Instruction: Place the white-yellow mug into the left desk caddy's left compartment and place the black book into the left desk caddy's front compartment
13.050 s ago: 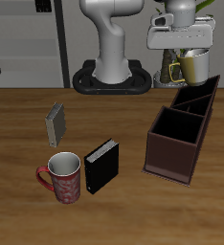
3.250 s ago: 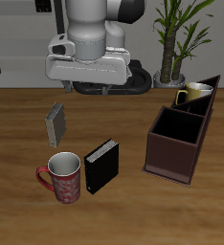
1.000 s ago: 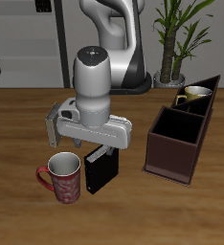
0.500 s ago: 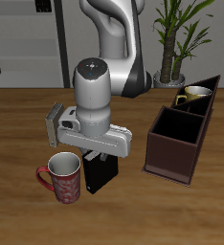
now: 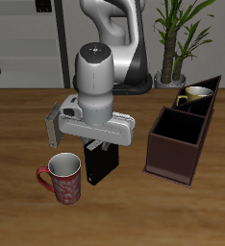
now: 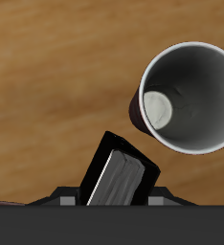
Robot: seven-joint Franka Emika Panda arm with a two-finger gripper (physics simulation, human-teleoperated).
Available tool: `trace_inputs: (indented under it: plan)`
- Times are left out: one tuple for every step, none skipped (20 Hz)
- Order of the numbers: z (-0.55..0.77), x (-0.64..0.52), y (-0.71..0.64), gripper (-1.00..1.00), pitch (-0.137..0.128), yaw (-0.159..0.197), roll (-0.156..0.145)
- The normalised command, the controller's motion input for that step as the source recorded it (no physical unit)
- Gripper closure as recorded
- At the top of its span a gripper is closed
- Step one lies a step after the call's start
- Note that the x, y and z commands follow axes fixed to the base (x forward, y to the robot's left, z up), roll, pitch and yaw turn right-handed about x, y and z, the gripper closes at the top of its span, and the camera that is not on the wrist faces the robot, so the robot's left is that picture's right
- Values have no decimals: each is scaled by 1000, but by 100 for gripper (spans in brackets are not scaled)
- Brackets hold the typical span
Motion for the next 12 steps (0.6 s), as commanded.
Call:
trace_inputs:
  plan:
    - [428, -305, 54, 100, -24, 59, -48]
    - [479, -415, -2, 100, -12, -64, -33]
    - [614, -436, 148, 100, -107, 66, 14]
    - [403, -359, 15, 100, -91, 174, -115]
    - [411, -398, -158, 100, 10, -85, -169]
    - [550, -477, 251, 100, -91, 40, 77]
    - [563, -652, -40, 100, -132, 212, -99]
    - [370, -360, -19, 100, -76, 38, -97]
    - [650, -1160, 88, 100, -66, 71, 1]
    - [405, -677, 125, 100, -95, 93, -54]
    - [171, -325, -19, 100, 11, -25, -2]
    - [297, -709, 70, 100, 27, -78, -46]
